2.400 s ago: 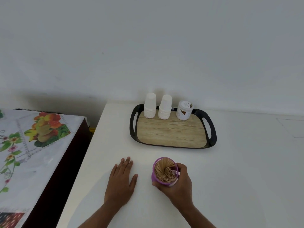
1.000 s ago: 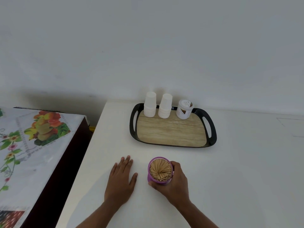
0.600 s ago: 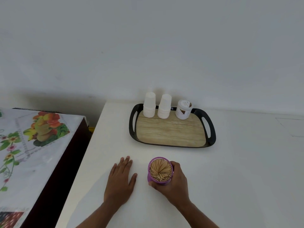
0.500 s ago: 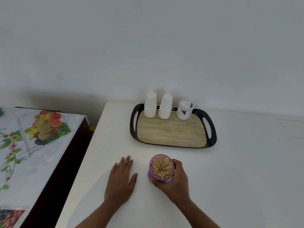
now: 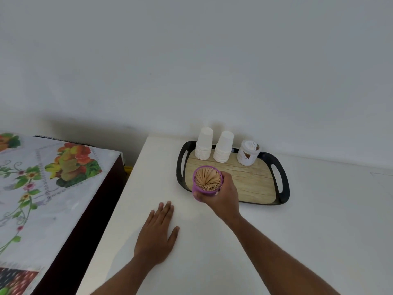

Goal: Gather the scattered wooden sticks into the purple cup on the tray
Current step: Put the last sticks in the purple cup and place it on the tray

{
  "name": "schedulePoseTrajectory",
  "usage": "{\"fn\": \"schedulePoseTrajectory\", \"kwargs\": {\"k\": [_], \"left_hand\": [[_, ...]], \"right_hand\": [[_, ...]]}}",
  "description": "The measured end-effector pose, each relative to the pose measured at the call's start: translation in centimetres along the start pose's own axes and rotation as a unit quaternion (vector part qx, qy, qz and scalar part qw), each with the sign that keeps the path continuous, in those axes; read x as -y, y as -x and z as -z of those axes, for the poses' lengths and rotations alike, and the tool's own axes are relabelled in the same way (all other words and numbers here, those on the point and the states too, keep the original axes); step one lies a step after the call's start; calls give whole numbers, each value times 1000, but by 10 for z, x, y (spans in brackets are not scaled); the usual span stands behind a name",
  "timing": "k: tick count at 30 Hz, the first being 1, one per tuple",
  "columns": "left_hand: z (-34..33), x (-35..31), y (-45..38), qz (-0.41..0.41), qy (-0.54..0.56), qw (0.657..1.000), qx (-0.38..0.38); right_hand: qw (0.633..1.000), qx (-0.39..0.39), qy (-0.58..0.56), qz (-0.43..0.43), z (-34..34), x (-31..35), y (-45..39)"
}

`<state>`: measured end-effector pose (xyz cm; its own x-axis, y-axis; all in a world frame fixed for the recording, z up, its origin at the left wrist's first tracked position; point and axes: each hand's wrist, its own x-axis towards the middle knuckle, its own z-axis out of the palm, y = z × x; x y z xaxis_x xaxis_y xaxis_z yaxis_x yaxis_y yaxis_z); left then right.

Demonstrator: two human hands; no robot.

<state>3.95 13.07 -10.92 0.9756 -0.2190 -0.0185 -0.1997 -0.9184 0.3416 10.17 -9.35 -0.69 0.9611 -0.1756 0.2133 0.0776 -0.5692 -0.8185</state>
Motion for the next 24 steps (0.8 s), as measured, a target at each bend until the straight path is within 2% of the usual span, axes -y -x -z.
{"fn": "schedulePoseTrajectory", "kwargs": {"k": [12,24], "left_hand": [[1,1,-1,6,-11,1000,5],[3,-2,-3,19,2,1000,16]], "right_hand": [[1000,6,12,-27,-39,-21,-48],[997,14,-8,-69,-61,-40,-57]]}}
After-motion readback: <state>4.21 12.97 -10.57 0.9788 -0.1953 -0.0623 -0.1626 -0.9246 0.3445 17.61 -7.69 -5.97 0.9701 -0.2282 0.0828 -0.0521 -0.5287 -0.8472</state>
